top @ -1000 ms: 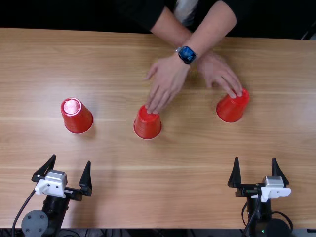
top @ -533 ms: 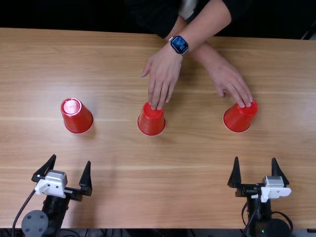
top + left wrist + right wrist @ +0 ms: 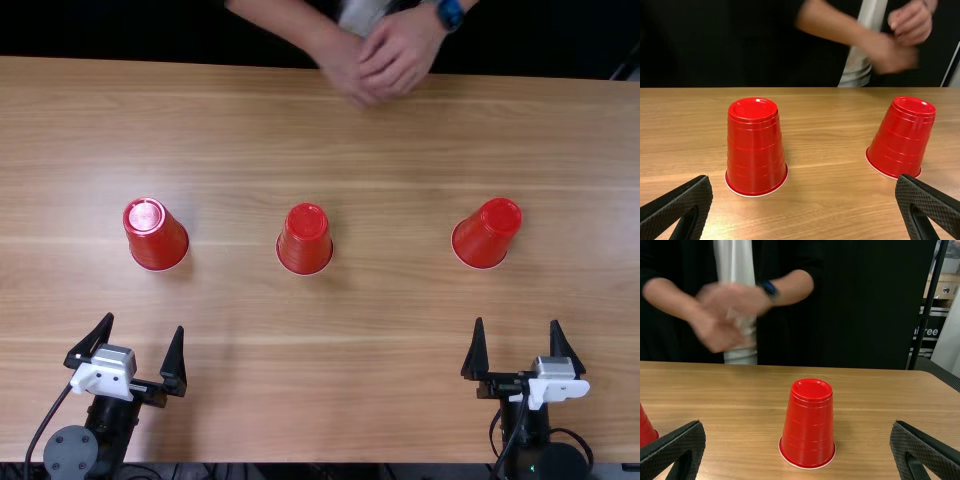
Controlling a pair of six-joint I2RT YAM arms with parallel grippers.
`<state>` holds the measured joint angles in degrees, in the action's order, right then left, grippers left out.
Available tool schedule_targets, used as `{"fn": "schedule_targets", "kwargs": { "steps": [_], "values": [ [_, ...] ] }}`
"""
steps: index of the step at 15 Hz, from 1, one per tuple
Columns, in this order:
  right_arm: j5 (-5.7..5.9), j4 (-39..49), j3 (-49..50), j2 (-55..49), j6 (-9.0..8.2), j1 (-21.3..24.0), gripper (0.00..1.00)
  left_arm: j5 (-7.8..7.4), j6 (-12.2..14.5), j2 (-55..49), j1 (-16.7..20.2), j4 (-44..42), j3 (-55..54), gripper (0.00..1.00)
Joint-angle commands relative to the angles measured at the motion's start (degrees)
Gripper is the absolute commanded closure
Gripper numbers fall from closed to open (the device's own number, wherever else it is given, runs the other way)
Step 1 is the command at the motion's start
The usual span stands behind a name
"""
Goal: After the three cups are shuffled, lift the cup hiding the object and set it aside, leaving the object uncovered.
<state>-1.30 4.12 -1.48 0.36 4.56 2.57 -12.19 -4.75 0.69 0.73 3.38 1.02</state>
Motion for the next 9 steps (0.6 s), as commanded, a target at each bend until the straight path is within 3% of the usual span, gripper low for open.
{"fn": "schedule_targets", "kwargs": {
  "steps": [1,9],
  "values": [
    [0.03,0.25,0.60,-0.36,-0.13,0.68,0.00,-0.79,0.22,-0.69,-0.38,1.79,-1.02,0.00],
    [0.03,0.14,0.60,-0.36,-0.13,0.68,0.00,-1.00,-0.41,-0.69,-0.38,1.79,-1.02,0.00]
  ]
}}
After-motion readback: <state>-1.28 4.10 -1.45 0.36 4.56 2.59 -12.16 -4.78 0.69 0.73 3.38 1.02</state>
